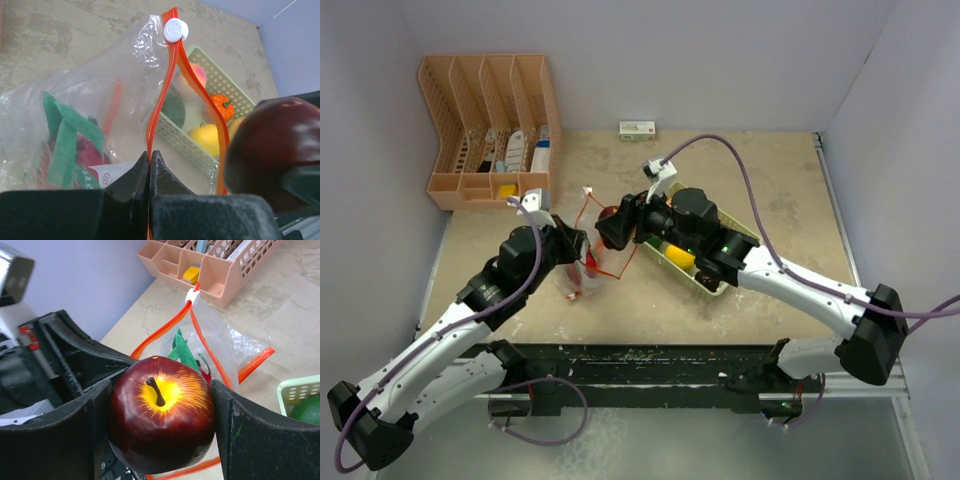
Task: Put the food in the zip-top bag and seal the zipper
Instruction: Place the fake fruit in the zipper food storage bag.
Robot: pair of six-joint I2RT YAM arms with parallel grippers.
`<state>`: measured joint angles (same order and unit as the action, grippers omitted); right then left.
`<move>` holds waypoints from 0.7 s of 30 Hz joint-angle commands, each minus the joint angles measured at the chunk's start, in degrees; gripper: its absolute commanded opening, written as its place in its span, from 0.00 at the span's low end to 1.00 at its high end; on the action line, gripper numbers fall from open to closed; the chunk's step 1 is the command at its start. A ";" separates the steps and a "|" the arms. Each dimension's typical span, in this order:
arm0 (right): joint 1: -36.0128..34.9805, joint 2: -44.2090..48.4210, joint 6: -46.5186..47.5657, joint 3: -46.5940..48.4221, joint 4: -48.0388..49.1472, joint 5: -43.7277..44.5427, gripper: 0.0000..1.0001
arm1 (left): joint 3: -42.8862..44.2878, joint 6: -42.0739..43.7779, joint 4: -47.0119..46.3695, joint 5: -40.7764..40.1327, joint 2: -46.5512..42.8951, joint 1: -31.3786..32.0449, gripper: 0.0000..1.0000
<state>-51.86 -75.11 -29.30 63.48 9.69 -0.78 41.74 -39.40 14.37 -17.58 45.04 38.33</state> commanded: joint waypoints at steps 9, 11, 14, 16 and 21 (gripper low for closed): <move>-4.25 -10.12 3.36 8.20 1.99 9.41 0.35 | 5.63 1.03 1.09 0.32 -2.54 -0.03 0.00; -4.24 -10.31 3.62 8.68 0.92 11.56 0.40 | 5.44 0.91 1.18 0.57 -2.50 -0.04 0.00; -4.28 -9.96 4.15 9.17 -0.45 12.37 0.59 | 5.23 0.91 1.11 0.31 -2.67 -0.03 0.00; -4.35 -9.32 4.56 9.20 -1.07 12.29 0.75 | 5.03 0.95 0.92 0.14 -2.61 -0.06 0.00; -4.42 -6.80 5.64 8.48 -1.66 12.00 0.99 | 4.98 1.24 0.47 -0.08 -2.16 -0.06 0.00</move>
<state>-56.03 -85.65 -25.61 69.84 7.77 9.67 44.53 -39.20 18.09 -17.39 43.16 38.28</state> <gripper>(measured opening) 0.977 0.006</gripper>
